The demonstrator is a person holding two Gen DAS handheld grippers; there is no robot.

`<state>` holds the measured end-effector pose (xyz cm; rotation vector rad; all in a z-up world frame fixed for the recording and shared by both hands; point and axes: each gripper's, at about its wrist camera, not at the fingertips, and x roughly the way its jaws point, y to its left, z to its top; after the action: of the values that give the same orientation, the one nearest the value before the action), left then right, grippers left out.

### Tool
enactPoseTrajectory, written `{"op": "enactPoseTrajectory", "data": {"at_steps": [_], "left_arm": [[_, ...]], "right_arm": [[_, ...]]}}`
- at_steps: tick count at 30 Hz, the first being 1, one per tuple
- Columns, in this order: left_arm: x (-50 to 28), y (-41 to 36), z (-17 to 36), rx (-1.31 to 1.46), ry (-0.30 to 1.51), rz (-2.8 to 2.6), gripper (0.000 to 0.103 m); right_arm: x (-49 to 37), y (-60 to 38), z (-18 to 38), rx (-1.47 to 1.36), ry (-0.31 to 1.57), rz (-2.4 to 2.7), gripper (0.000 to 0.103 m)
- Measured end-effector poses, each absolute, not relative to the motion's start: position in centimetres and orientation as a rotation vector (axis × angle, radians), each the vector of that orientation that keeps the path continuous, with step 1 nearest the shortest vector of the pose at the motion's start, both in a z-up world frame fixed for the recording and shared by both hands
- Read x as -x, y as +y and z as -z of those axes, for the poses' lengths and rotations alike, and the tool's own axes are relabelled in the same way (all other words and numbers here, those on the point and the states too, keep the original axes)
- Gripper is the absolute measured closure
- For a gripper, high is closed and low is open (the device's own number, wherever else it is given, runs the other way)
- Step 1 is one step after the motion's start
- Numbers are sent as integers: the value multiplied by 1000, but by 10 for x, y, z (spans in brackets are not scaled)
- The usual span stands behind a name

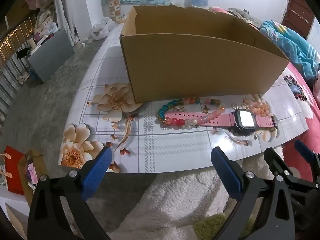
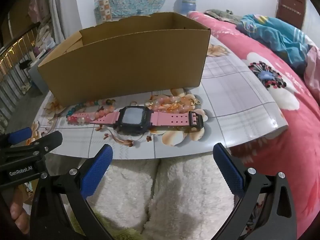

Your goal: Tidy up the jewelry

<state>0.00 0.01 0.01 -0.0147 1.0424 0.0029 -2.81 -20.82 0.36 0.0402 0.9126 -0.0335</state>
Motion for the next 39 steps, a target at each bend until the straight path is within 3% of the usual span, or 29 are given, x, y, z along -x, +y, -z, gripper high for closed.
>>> {"op": "enactPoseTrajectory", "data": {"at_steps": [39], "left_arm": [[0, 6, -2, 26, 1042, -10, 6]], "right_arm": [[26, -207, -5, -43, 912, 31, 7]]}}
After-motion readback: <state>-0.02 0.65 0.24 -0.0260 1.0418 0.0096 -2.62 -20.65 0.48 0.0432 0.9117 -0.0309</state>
